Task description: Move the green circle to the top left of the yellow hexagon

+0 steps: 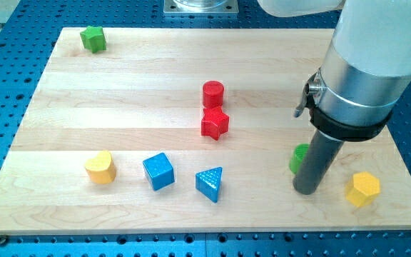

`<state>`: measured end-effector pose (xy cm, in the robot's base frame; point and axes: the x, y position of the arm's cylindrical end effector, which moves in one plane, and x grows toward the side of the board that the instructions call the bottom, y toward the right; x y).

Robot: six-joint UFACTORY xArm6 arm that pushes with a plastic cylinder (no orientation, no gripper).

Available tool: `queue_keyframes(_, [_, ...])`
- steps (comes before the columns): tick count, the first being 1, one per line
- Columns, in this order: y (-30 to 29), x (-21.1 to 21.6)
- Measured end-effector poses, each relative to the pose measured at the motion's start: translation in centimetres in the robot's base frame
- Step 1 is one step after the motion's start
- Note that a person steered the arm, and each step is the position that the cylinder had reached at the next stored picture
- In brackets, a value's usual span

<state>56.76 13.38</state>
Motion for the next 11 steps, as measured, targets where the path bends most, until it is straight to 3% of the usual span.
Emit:
queue_keyframes(1, [-2.9,-0.4])
queue_keyframes(5, [0.2,-10.1])
queue_keyframes(9, [1.0,-7.2])
queue_keyframes(10, [0.0,-7.3])
queue_keyframes(11, [-4.6,-8.3])
